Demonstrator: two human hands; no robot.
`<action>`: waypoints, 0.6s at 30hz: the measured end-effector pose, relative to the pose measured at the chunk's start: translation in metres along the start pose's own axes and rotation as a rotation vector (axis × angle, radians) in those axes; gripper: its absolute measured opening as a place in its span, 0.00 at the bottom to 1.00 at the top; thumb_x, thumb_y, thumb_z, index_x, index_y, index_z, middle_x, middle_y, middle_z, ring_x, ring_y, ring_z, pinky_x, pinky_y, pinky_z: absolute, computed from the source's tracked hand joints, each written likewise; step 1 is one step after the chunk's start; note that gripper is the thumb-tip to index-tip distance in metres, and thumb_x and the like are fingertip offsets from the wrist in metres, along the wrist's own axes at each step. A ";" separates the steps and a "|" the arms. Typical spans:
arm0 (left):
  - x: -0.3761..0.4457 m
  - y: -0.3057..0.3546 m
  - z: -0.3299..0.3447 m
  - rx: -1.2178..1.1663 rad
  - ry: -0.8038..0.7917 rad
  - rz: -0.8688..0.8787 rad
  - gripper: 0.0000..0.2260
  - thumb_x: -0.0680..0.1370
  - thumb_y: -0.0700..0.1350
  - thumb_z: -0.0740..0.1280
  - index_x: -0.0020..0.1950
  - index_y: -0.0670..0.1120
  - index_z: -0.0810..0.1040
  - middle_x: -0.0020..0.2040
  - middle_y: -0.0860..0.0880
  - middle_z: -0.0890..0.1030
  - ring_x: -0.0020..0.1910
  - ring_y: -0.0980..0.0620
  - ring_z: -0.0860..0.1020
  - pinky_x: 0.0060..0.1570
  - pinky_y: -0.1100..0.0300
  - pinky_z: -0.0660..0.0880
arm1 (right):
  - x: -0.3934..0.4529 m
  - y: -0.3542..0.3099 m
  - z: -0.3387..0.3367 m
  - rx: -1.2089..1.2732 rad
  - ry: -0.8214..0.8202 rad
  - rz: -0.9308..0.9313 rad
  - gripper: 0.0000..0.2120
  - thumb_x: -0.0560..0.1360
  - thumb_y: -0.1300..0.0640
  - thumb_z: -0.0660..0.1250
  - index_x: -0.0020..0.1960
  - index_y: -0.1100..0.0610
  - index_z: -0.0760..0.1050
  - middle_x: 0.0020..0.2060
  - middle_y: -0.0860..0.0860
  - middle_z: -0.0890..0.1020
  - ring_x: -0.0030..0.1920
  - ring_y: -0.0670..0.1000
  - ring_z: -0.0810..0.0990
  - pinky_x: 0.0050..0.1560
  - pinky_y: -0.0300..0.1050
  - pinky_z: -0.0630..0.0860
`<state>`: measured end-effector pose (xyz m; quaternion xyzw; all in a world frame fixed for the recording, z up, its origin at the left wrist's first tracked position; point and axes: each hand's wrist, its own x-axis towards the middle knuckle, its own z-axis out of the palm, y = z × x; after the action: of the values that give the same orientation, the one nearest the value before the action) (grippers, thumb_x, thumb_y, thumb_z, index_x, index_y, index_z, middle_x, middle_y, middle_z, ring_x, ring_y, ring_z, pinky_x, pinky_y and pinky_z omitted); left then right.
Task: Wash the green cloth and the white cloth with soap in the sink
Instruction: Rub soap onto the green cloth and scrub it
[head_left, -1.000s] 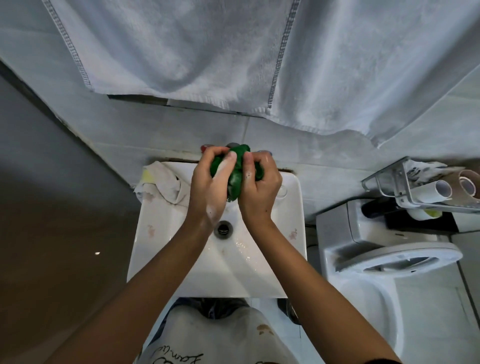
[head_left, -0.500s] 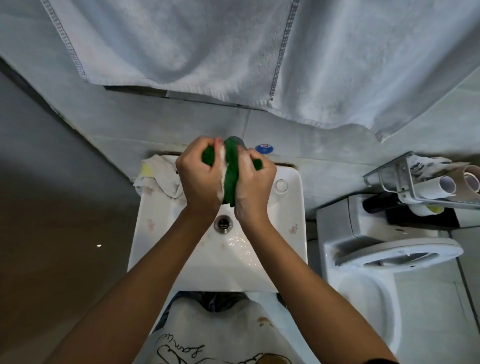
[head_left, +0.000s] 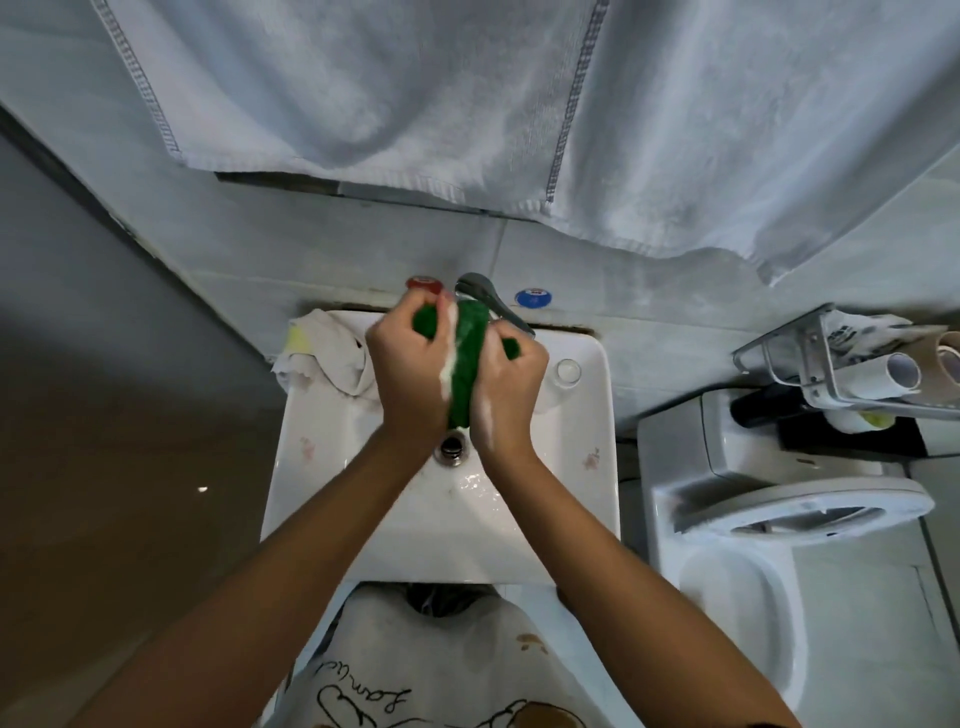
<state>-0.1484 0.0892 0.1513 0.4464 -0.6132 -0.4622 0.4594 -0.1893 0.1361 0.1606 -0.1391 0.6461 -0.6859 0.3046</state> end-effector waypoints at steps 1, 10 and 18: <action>-0.015 0.002 0.000 -0.035 -0.023 -0.001 0.11 0.76 0.39 0.63 0.33 0.45 0.71 0.26 0.55 0.69 0.26 0.60 0.69 0.30 0.64 0.67 | 0.009 -0.001 0.002 -0.001 0.039 0.007 0.21 0.76 0.69 0.62 0.26 0.55 0.67 0.19 0.44 0.68 0.24 0.44 0.66 0.27 0.37 0.65; 0.010 0.007 -0.001 -0.027 0.068 -0.014 0.10 0.77 0.40 0.64 0.35 0.43 0.72 0.28 0.56 0.70 0.28 0.60 0.70 0.33 0.67 0.68 | -0.008 -0.007 -0.002 -0.063 -0.024 -0.076 0.24 0.75 0.69 0.61 0.25 0.50 0.65 0.19 0.42 0.67 0.23 0.40 0.64 0.26 0.34 0.62; -0.026 0.024 -0.005 -0.125 0.030 0.075 0.09 0.74 0.47 0.61 0.34 0.48 0.70 0.27 0.58 0.69 0.28 0.61 0.69 0.32 0.68 0.66 | 0.019 -0.020 0.012 0.010 0.105 -0.102 0.23 0.77 0.67 0.63 0.26 0.52 0.65 0.19 0.43 0.68 0.24 0.41 0.65 0.29 0.37 0.65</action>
<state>-0.1416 0.1176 0.1712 0.4004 -0.5924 -0.4755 0.5125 -0.2021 0.1150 0.1773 -0.1342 0.6498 -0.7101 0.2357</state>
